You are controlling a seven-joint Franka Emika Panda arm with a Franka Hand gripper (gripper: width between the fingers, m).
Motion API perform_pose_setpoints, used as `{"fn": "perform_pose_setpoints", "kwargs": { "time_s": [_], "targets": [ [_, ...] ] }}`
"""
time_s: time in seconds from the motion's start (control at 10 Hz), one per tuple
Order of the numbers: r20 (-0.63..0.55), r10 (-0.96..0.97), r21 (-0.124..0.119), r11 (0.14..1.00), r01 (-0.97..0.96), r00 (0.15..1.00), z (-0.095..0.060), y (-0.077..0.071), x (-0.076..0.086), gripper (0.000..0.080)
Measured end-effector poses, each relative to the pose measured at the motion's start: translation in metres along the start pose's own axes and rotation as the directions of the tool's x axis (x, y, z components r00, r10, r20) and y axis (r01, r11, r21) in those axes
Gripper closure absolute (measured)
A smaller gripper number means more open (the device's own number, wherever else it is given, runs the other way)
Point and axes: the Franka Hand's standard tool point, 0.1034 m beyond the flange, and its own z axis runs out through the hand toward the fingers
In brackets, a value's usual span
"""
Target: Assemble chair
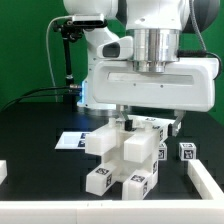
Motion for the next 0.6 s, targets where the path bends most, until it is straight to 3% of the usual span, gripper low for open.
{"fn": "perform_pose_setpoints", "kwargs": {
  "time_s": [0.4, 0.6],
  "targets": [
    [0.013, 0.016, 0.0, 1.0, -0.016, 1.0, -0.003, -0.002, -0.003, 0.0151],
    [0.051, 0.062, 0.015, 0.998, -0.063, 0.997, -0.03, -0.015, -0.026, 0.0151]
  ]
}}
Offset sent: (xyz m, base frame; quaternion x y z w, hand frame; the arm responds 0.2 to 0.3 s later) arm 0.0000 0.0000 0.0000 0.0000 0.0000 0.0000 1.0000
